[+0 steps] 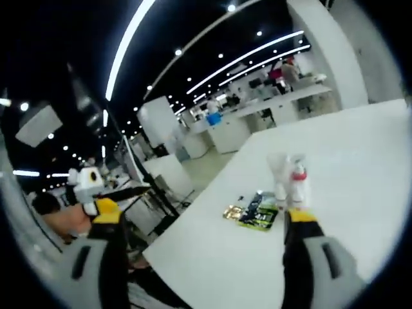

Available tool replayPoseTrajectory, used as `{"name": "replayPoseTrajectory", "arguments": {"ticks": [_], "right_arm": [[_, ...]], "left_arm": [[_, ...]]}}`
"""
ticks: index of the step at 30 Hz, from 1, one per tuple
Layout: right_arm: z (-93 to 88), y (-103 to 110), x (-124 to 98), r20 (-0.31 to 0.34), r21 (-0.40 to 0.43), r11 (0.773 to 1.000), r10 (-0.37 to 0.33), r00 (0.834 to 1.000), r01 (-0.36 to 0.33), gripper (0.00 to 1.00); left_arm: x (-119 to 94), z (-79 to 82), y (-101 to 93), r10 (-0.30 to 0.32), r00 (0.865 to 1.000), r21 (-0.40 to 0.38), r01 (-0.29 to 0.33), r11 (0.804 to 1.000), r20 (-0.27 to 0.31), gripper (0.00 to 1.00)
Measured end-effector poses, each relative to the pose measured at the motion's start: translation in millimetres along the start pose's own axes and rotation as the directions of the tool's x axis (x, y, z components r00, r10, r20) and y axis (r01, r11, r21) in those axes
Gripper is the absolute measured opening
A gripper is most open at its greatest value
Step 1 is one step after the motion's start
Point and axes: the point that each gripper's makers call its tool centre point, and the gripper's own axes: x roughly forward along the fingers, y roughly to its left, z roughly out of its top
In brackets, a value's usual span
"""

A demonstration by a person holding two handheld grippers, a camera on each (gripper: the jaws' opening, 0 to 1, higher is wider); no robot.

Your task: Arrange the skincare products in the storage area until every visible bottle or jar stands upright without overlapping.

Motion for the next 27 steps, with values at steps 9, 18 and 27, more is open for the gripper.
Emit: {"name": "replayPoseTrajectory", "arguments": {"ticks": [9, 18, 27], "right_arm": [[-5.8, 11, -26, 0.058, -0.052, 0.998, -0.027, 0.998, 0.03, 0.99], [-25.0, 30, -49, 0.059, -0.079, 0.996, -0.041, 0.997, 0.045, 0.99], [-34.7, 29, -72, 0.059, -0.106, 0.99, -0.087, 0.994, 0.093, 0.99]], "left_arm": [[-33, 10.2, -6.1, 0.054, 0.991, 0.071, -0.064, 0.995, 0.125, 1.0], [-54, -17.6, -25.3, 0.047, 0.995, 0.103, -0.057, 0.993, 0.091, 1.0], [-60, -25.7, -38.2, 0.056, 0.994, 0.105, -0.066, 0.992, 0.097, 1.0]]}}
